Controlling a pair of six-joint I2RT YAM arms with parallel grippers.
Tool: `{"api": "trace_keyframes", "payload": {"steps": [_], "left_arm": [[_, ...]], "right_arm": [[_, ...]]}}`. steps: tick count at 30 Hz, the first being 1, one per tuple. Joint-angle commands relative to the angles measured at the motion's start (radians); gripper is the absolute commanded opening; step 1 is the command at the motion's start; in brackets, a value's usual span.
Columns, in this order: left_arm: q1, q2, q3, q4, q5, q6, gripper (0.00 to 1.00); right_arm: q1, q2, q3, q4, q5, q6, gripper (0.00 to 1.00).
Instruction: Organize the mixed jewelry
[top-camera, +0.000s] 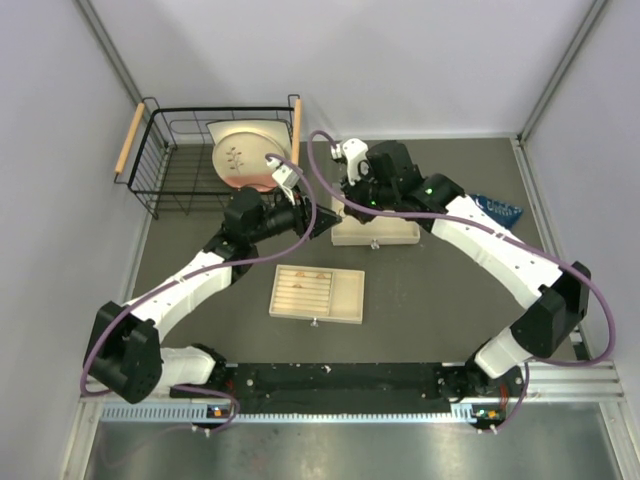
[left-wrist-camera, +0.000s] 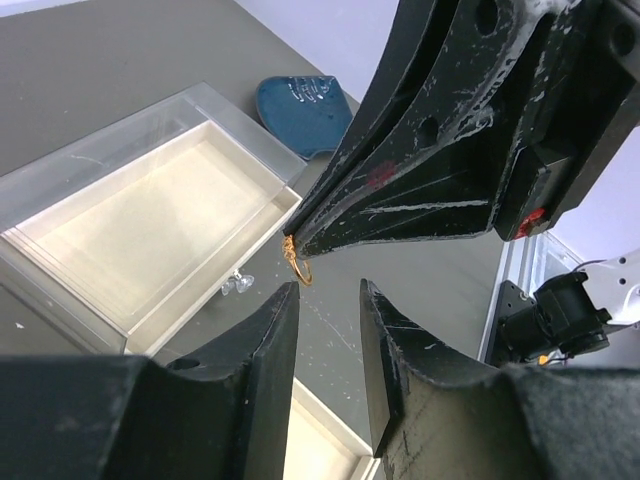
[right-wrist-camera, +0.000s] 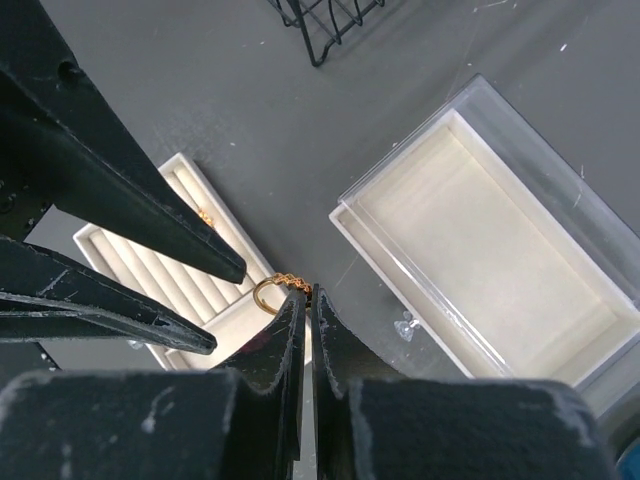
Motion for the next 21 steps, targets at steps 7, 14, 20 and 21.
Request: {"api": "trace_keyframes", "payload": {"steps": [7, 14, 20, 21], "left_arm": [[-0.006, 0.011, 0.038, 0.044, -0.042, -0.009, 0.36], [-0.007, 0.035, 0.051, 0.062, -0.038, -0.037, 0.36], [-0.007, 0.046, 0.059, 0.072, -0.032, -0.044, 0.34], [-0.006, 0.045, 0.059, 0.072, -0.03, -0.044, 0.34]], "right_arm": [[0.009, 0.001, 0.077, 0.022, 0.039, 0.035, 0.0], [0.015, 0.005, 0.087, 0.019, 0.031, 0.074, 0.0], [0.019, 0.007, 0.08, 0.017, 0.031, 0.074, 0.0], [0.018, 0.007, 0.079, 0.017, 0.03, 0.074, 0.0]]}}
